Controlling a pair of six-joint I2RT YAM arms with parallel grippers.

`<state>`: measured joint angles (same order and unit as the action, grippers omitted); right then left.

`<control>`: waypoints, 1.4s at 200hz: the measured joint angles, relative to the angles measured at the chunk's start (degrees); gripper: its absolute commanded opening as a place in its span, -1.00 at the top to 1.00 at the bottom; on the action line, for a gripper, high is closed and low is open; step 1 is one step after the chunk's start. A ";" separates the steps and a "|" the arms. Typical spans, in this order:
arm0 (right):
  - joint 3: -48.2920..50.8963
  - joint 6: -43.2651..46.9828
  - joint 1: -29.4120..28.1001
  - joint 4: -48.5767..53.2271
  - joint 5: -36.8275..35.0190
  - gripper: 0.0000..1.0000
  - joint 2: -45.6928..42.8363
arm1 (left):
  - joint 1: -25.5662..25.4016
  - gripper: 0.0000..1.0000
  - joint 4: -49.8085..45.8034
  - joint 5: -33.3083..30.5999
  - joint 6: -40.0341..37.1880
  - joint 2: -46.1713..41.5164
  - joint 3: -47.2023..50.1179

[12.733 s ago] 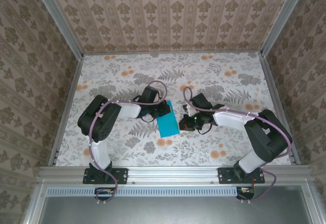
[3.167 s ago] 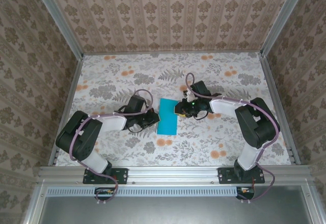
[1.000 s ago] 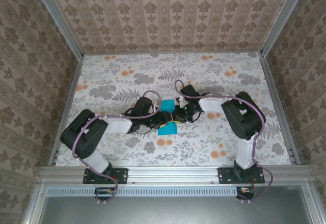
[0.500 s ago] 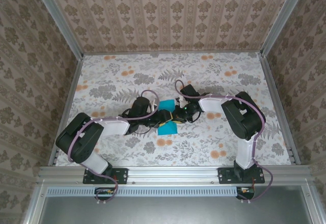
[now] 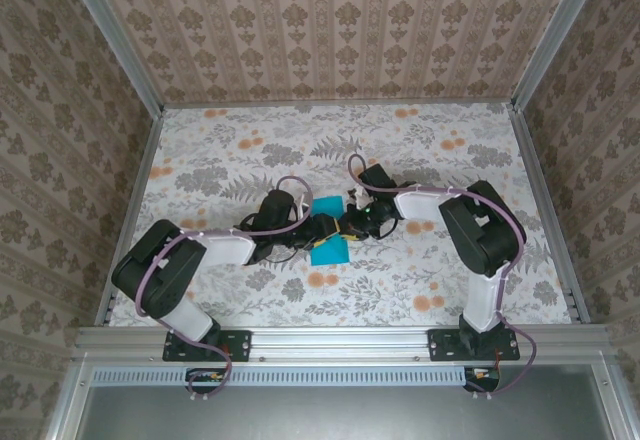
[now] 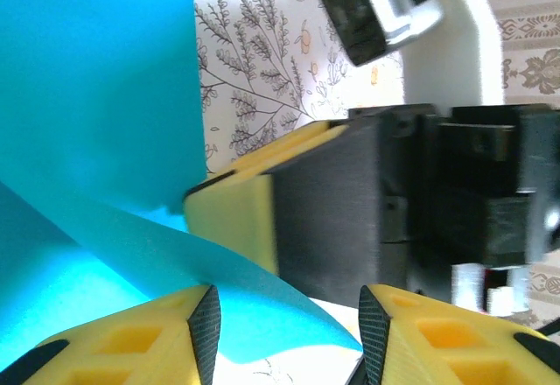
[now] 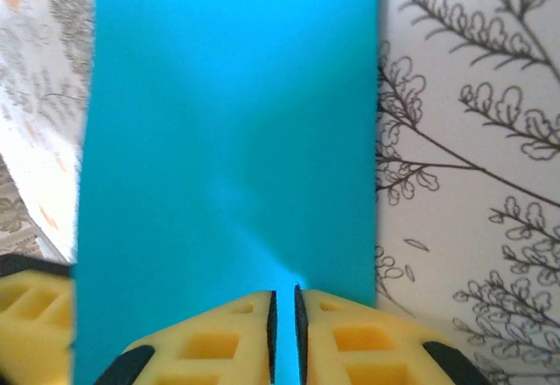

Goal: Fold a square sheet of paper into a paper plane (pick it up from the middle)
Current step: Fold the triangle a second time at the center of the table.

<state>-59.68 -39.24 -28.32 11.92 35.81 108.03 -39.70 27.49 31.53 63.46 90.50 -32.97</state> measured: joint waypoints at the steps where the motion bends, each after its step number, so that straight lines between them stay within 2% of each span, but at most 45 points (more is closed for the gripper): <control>1: 0.04 -0.02 0.02 -0.02 0.04 0.59 -0.09 | 0.00 0.03 0.02 0.00 0.00 0.07 0.00; 62: 4.15 -2.54 3.87 -2.62 2.36 0.31 -7.50 | 0.48 0.02 3.78 0.02 1.57 3.28 0.04; 138: 8.41 -0.20 5.84 -2.93 2.43 0.22 -10.49 | 1.14 0.02 5.25 -0.07 2.58 4.81 0.85; 227: 7.85 1.44 2.38 -5.01 3.74 0.26 -6.97 | 1.18 0.09 5.35 -0.46 2.60 4.81 1.51; 280: 6.51 1.60 2.27 -6.23 3.87 0.48 -4.70 | 1.18 0.10 5.35 -0.46 2.60 4.79 1.53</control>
<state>-53.17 -37.65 -26.04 5.69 39.68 103.33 -38.52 32.84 31.07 66.06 95.29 -31.44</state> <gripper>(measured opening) 0.291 0.452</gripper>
